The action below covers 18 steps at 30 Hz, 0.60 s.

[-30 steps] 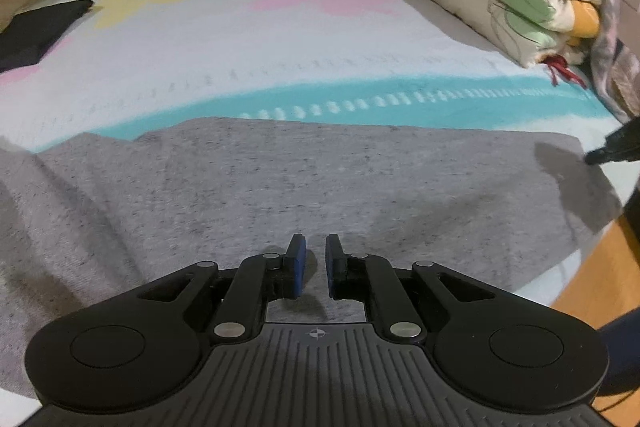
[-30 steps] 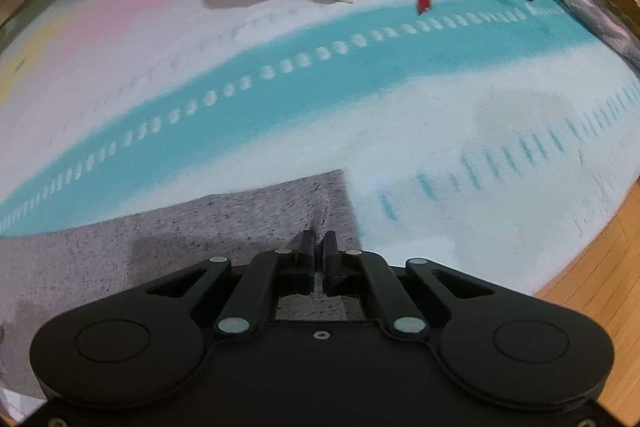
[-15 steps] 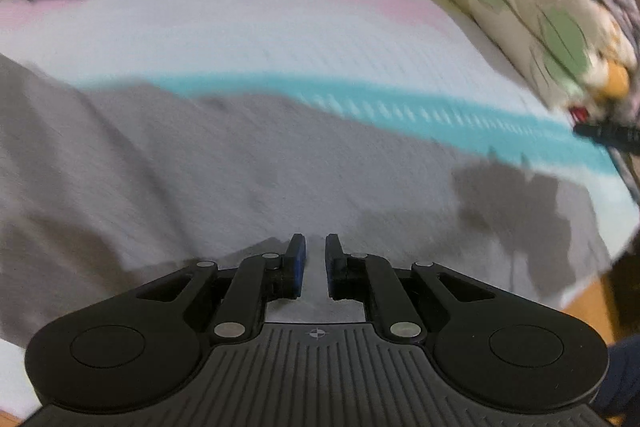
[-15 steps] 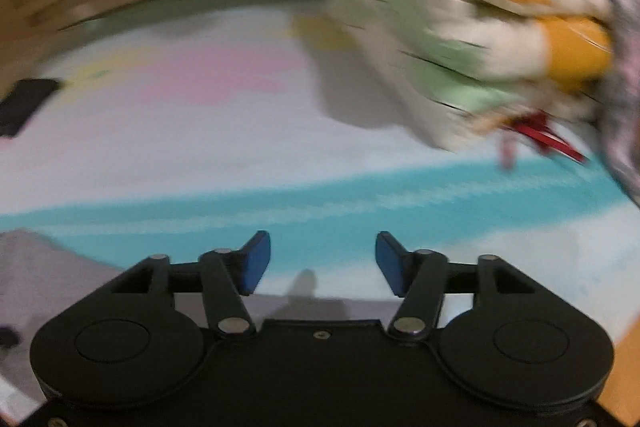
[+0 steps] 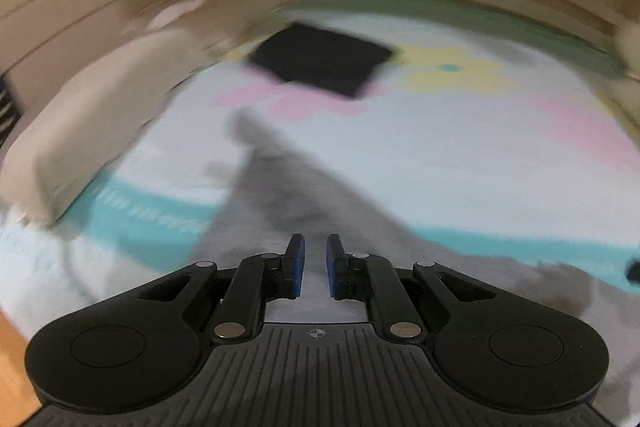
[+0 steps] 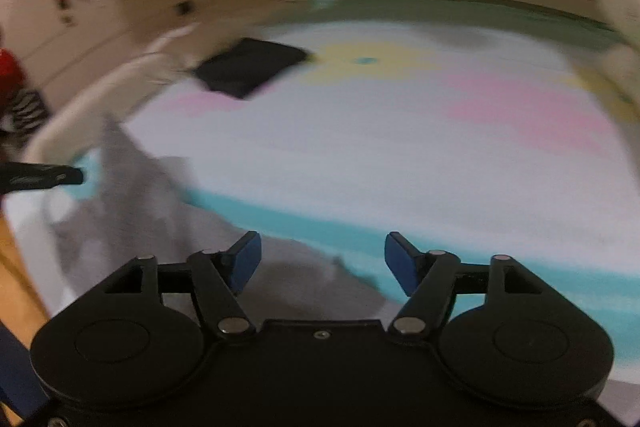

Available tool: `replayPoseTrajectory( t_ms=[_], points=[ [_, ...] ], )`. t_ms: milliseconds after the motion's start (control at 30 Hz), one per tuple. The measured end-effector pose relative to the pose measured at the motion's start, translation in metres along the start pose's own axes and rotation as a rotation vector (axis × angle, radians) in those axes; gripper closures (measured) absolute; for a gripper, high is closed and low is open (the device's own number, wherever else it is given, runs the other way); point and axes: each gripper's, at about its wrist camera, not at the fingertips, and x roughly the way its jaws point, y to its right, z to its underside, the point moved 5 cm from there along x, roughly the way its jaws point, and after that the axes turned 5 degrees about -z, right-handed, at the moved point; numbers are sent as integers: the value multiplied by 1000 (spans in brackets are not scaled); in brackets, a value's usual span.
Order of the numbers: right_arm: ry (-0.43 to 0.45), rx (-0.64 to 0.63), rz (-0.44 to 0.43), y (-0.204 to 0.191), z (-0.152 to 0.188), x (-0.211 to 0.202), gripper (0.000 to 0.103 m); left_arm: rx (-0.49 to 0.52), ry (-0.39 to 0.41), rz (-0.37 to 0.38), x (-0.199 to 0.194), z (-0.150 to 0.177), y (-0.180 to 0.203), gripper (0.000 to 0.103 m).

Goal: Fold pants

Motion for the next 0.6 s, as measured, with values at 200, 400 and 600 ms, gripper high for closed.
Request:
replayPoseTrajectory(
  t_ms=[200, 400, 600],
  points=[
    [-24, -137, -136, -92, -31, 59, 24, -102, -148, 55, 68, -8, -37, 92],
    [2, -298, -206, -177, -45, 105, 15, -137, -203, 137, 111, -7, -40, 92],
    [6, -420, -178, -224, -51, 146, 15, -130, -241, 130, 125, 5, -49, 92]
  ],
)
